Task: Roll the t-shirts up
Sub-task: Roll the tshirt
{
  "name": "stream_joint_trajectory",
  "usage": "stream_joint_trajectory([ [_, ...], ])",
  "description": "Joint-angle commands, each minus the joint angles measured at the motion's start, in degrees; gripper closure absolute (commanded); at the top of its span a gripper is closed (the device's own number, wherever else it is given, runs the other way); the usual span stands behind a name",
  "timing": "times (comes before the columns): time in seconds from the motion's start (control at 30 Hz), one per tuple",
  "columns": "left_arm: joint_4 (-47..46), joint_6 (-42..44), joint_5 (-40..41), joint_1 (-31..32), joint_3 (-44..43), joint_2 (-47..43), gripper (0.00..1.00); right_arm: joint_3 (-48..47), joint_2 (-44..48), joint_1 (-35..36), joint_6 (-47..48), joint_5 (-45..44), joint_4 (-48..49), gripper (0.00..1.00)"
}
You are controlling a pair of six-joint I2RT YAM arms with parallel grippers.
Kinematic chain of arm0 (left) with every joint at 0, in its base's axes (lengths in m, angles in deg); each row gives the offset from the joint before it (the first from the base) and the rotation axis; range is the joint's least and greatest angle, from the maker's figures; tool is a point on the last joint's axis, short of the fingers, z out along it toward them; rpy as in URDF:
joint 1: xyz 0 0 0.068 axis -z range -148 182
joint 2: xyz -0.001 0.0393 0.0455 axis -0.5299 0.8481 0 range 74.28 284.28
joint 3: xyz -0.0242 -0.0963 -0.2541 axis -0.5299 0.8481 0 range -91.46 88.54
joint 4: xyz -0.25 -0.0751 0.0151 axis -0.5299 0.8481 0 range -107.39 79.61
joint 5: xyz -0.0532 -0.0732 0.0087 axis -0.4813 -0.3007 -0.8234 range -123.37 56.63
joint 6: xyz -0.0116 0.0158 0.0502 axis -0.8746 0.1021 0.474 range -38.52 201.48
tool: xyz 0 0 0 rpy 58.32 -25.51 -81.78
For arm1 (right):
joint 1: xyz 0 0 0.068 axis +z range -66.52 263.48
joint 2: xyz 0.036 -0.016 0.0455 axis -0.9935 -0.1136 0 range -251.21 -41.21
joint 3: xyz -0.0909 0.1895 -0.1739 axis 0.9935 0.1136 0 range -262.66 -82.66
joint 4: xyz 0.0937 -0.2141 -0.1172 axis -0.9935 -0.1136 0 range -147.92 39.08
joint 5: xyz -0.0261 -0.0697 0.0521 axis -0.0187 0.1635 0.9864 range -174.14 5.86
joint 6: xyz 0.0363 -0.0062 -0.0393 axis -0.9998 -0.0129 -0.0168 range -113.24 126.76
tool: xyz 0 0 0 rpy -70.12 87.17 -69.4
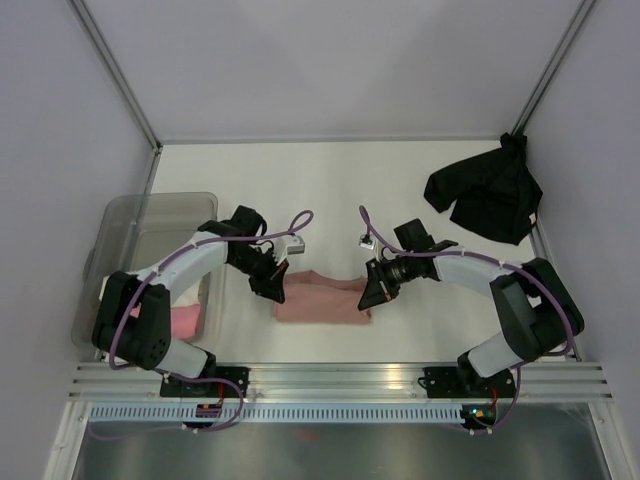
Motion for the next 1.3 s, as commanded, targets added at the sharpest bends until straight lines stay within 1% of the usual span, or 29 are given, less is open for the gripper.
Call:
stream_joint_trajectory([
  [0.0, 11.89, 8.66, -3.54, -0.07, -2.25, -1.66, 0.98, 1.83, 3.3, 0.74, -8.56, 8.37, 3.03, 1.0],
  [0.07, 14.8, 9.12, -3.72, -0.25, -2.7, -0.78, 0.98, 2.18, 3.39, 0.83, -7.36, 8.65, 1.03, 1.0],
  [0.17, 14.81, 8.24, -3.72, -1.56, -4.02, 2.29, 0.98, 1.13, 2.43, -0.05, -4.1, 7.94, -2.4, 1.0],
  [0.23, 13.41, 5.96, -4.77, -4.36, -6.29, 4.75, 0.98, -0.27, 0.41, -2.15, -4.97, 7.42, -2.24, 1.0],
  [0.27, 12.18, 4.65, -4.6, -5.08, -7.09, 5.55, 0.98, -0.8, -1.25, -2.94, -6.1, 5.41, -1.98, 1.0],
  [0.3, 8.95, 0.81, -1.99, -5.52, -7.71, 7.3, 0.98, -1.94, -2.14, -4.52, -7.07, 4.09, -1.63, 1.0],
  [0.37, 5.07, -3.7, 2.06, -5.52, -9.12, 8.89, 0.98, -2.21, -4.68, -6.2, -11.36, 0.84, 2.14, 0.99],
  [0.4, 3.49, -6.5, 4.69, -5.52, -10.25, 9.94, 0.98, -2.47, -5.48, -7.77, -12.52, -1.01, 3.11, 0.96],
  [0.47, 3.21, -8.45, 5.94, -5.44, -11.31, 13.01, 0.98, -3.61, -7.85, -8.31, -13.15, -4.61, 2.95, 0.87],
  [0.5, 3.21, -10.2, 6.38, -5.44, -11.67, 13.81, 0.98, -4.57, -8.3, -8.4, -13.23, -7.76, 2.34, 0.85],
  [0.63, 0.93, -12.94, 8.05, -5.26, -11.41, 16.54, 0.96, -4.32, -8.13, -8.4, -15.6, -9.2, 5.05, 0.68],
  [0.73, 0.22, -14.17, 9.46, -5.17, -11.84, 18.12, 0.96, -4.49, -6.64, -8.49, -17.18, -10.68, 6.11, 0.63],
  [0.8, -0.13, -14.44, 9.9, -5.17, -11.76, 18.04, 0.96, -4.67, -4.09, -8.49, -16.66, -12.44, 5.5, 0.62],
  [0.83, -0.39, -14.53, 9.99, -5.17, -11.67, 17.86, 0.96, -4.67, -2.78, -8.49, -15.79, -14.71, 4.89, 0.62],
  [0.9, -0.57, -14.53, 9.99, -5.17, -11.67, 17.77, 0.96, -4.85, 1.7, -8.49, -14.73, -17.27, 4.09, 0.62],
  [0.97, -0.49, -14.7, 10.08, -5.17, -11.76, 17.77, 0.96, -5.28, 6.62, -7.96, -13.06, -20.96, 3.12, 0.64],
  [1.03, -0.49, -14.88, 9.9, -5.26, -11.67, 17.51, 0.96, -5.72, 9.88, -6.74, -12.18, -24.3, 2.77, 0.68],
  [1.1, -0.4, -15.14, 9.73, -5.26, -11.67, 17.33, 0.95, -6.51, 13.92, -2.88, -11.74, -28.35, 3.56, 0.72],
  [1.13, -0.48, -15.23, 9.73, -5.17, -11.67, 17.25, 0.95, -6.69, 14.89, -0.69, -11.57, -29.14, 5.04, 0.77],
  [1.17, -0.57, -15.23, 9.73, -5.17, -11.67, 17.16, 0.95, -6.87, 15.77, 1.42, -11.56, -29.67, 6.19, 0.79],
  [1.2, -0.49, -15.23, 9.73, -5.26, -11.67, 17.24, 0.95, -6.78, 15.78, 6.58, -11.74, -30.29, 9.59, 0.84],
  [1.23, -0.57, -15.23, 9.81, -5.17, -11.67, 17.24, 0.95, -6.43, 15.52, 9.33, -12.35, -30.38, 11.63, 0.86],
  [1.27, -0.49, -15.23, 9.81, -5.17, -11.76, 17.24, 0.95, -5.73, 13.95, 13.88, -12.96, -30.47, 13.65, 0.88],
])
